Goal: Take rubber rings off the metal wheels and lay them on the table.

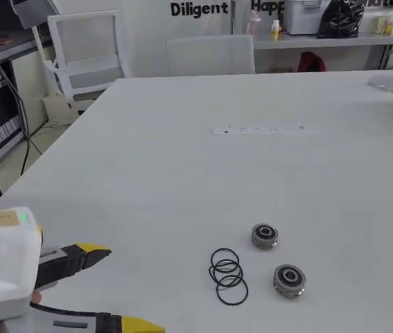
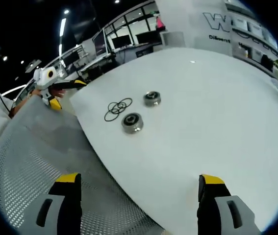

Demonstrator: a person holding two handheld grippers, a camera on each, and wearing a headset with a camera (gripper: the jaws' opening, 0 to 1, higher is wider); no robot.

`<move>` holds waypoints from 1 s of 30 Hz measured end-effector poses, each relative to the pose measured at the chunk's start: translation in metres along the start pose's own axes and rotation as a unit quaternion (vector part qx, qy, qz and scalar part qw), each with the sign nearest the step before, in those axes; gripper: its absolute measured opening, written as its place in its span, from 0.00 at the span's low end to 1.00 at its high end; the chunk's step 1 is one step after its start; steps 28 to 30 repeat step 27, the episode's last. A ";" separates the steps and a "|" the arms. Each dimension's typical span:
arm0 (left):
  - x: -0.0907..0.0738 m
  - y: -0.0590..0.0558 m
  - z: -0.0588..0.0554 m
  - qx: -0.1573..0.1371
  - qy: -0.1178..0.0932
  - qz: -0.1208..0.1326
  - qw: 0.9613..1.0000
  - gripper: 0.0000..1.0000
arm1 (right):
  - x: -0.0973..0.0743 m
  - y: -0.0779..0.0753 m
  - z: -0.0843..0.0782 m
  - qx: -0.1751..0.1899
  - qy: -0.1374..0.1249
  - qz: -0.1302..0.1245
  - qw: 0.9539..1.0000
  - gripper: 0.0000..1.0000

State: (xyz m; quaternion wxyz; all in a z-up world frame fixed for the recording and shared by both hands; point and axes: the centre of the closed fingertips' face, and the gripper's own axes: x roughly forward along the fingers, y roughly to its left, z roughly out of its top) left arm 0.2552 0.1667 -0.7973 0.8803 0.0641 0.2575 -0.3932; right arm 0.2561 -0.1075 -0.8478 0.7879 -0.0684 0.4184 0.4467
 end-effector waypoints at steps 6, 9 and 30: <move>0.000 -0.002 0.001 0.003 0.000 -0.001 1.000 0.87 | 0.001 0.005 -0.005 0.003 0.003 0.003 1.000 0.99; -0.001 -0.001 -0.001 0.001 0.002 0.003 1.000 0.86 | -0.002 0.003 -0.004 0.004 0.000 -0.004 1.000 0.96; -0.005 0.000 -0.008 0.015 0.027 0.023 0.999 0.79 | -0.004 0.006 -0.007 0.018 0.002 -0.019 1.000 0.86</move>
